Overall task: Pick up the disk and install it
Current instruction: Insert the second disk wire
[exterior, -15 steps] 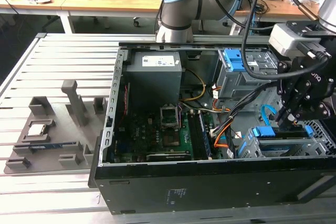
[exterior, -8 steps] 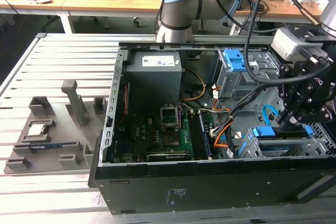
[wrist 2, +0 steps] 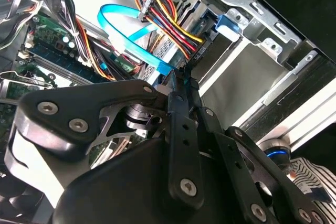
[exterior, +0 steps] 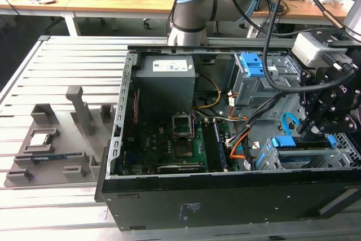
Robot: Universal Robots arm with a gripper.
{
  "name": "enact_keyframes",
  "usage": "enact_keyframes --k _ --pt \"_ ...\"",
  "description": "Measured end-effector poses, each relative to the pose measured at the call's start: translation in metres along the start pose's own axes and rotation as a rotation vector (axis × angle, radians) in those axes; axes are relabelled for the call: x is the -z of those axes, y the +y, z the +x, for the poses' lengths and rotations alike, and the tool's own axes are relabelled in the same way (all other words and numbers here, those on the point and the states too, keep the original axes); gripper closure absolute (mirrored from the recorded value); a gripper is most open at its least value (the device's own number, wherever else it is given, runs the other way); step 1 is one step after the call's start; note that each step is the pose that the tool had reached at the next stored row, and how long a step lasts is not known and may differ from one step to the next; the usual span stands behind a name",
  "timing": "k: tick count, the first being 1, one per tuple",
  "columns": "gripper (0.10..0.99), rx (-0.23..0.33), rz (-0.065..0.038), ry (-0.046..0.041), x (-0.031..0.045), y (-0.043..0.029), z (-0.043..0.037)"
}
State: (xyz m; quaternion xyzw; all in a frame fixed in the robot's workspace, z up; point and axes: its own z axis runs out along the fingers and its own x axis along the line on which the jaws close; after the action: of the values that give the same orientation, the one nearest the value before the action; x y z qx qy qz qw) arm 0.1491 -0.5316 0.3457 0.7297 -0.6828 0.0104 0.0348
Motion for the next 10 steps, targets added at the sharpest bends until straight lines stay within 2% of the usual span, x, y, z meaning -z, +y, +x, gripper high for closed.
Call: enact_keyframes --k 1,2,3,4,10 --pt "0.925 0.0 0.0 -0.0044 0.0 0.0 0.0001" --pt "0.925 0.001 0.001 -0.0161 0.0 -0.0001 0.0" --pt "0.925 0.001 0.002 -0.0237 0.0 0.0 0.0" --pt "0.925 0.001 0.002 -0.0263 -0.0002 -0.0001 -0.0001" --pt "0.925 0.001 0.002 -0.0261 -0.0015 -0.0022 0.001"
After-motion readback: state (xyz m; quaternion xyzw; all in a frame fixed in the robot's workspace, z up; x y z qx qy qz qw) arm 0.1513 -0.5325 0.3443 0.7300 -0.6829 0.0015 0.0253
